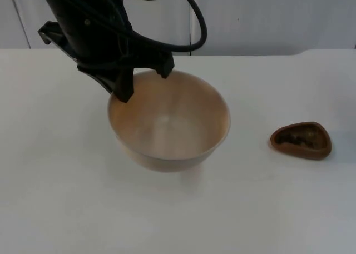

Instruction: Pick up the bowl with the left hand and pour the coffee beans from the cup into the bowl with the right hand.

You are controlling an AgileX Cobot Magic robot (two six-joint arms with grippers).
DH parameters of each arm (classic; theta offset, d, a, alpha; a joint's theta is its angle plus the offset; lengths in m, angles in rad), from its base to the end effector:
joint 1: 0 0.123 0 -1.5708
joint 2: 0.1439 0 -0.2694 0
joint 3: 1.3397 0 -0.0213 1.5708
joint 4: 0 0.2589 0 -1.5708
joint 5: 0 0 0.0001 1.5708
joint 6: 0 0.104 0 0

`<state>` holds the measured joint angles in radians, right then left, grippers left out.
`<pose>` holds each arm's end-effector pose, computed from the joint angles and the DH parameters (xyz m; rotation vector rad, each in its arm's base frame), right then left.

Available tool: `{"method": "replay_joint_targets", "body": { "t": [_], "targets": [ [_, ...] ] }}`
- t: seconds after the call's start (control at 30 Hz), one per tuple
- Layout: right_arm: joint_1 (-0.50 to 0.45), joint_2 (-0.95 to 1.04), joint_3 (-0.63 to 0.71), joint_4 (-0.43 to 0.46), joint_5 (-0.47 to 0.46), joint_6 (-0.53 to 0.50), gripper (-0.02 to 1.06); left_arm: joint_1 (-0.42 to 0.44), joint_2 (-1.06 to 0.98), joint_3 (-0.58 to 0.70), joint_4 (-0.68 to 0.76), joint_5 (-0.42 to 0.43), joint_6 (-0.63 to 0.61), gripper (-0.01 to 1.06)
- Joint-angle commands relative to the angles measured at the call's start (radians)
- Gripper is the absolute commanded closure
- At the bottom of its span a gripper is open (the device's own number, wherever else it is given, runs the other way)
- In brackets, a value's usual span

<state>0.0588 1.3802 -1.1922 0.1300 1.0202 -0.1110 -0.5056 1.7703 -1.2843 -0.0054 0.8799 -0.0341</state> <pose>0.2912 0.0287 0.2943 -0.1705 2.6798 0.1537 0.3212 -0.1783 0.1961 0.6638 2.7808 -0.1185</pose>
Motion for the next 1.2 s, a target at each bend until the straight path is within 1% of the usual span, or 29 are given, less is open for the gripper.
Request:
{"method": "replay_joint_targets", "body": {
  "t": [0.0,0.1,0.23,0.27,0.37,0.53,0.73,0.87,0.9,0.97,1.0,1.07,1.17],
  "targets": [
    [-0.002,0.033,-0.029,0.006,-0.001,-0.022,-0.01,-0.006,-0.015,-0.007,-0.021,-0.004,-0.005,1.05],
    [0.003,0.063,-0.047,0.006,-0.001,-0.021,-0.01,-0.006,-0.015,-0.007,-0.02,-0.006,-0.005,1.05],
    [0.067,0.131,-0.084,-0.032,0.004,-0.021,-0.01,-0.006,-0.015,-0.007,-0.02,-0.014,-0.009,1.05],
    [0.067,0.131,-0.084,-0.032,0.004,-0.021,-0.01,-0.006,-0.015,-0.007,-0.02,-0.014,-0.009,1.05],
    [0.118,0.195,-0.118,-0.079,0.013,0.026,-0.01,-0.006,-0.015,-0.007,-0.02,-0.012,-0.009,1.05],
    [0.151,0.277,-0.155,-0.076,0.013,0.045,-0.01,-0.006,-0.015,-0.007,-0.027,-0.007,-0.009,1.05],
    [0.151,0.359,-0.188,-0.083,0.013,0.079,0.01,-0.006,-0.015,-0.007,-0.039,-0.006,-0.009,1.05],
    [0.151,0.397,-0.208,-0.087,-0.004,0.1,0.02,-0.006,-0.015,-0.007,-0.039,-0.006,-0.009,1.05],
    [0.151,0.409,-0.21,-0.093,-0.014,0.111,0.02,-0.006,-0.015,-0.007,-0.041,-0.006,-0.009,1.05],
    [0.151,0.429,-0.212,-0.13,-0.039,0.14,0.02,-0.006,-0.015,-0.007,-0.042,-0.009,-0.009,1.05],
    [0.151,0.429,-0.212,-0.13,-0.039,0.14,0.02,-0.006,-0.015,-0.007,-0.042,-0.009,-0.009,1.05],
    [0.151,0.454,-0.212,-0.161,-0.043,0.173,0.02,-0.006,-0.015,-0.007,-0.044,-0.011,-0.009,1.05],
    [0.151,0.481,-0.212,-0.16,-0.049,0.173,0.02,-0.006,-0.015,-0.007,-0.046,-0.018,-0.009,1.05]
  ]
}}
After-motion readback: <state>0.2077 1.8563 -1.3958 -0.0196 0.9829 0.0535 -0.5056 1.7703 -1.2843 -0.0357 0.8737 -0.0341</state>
